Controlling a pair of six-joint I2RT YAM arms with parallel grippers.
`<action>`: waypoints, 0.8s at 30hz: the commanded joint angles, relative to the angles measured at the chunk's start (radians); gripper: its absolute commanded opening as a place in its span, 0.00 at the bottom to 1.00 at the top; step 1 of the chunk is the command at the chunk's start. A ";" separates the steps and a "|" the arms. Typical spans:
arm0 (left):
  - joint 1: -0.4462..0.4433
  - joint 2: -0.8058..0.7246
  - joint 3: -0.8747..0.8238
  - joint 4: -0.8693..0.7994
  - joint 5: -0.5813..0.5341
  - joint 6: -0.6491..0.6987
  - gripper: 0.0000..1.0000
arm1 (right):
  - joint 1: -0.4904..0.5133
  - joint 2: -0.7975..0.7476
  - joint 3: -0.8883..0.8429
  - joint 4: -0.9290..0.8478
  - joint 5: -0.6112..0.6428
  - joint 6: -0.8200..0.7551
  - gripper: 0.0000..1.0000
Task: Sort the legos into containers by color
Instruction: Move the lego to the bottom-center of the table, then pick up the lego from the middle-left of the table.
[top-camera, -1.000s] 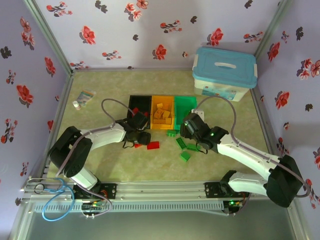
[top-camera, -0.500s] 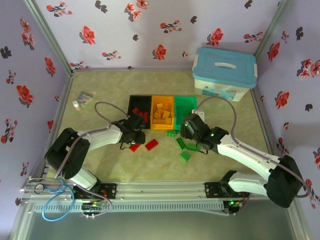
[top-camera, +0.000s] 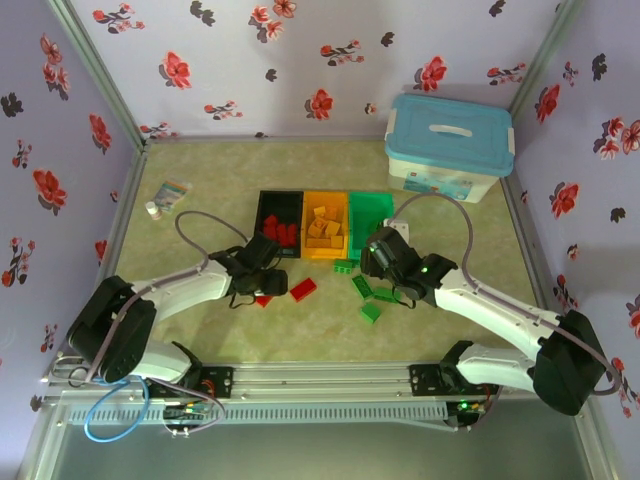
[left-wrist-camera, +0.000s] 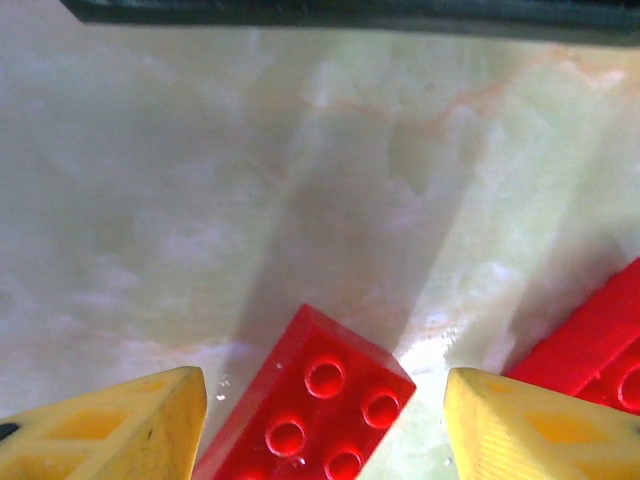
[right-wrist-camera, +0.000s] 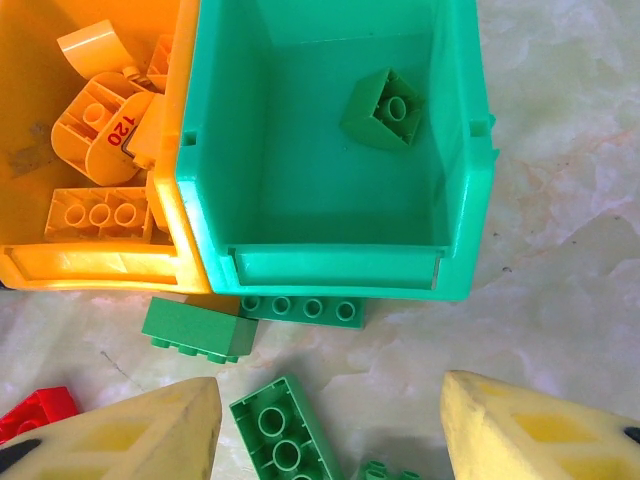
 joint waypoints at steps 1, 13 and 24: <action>-0.014 -0.006 -0.027 -0.040 0.003 -0.011 0.65 | -0.008 0.005 0.009 0.014 0.004 0.014 0.60; -0.027 0.016 -0.034 -0.026 -0.004 -0.015 0.42 | -0.008 -0.004 0.001 0.009 0.004 0.018 0.60; -0.025 -0.013 0.123 -0.075 -0.077 0.049 0.30 | -0.009 -0.021 -0.016 0.010 0.007 0.024 0.60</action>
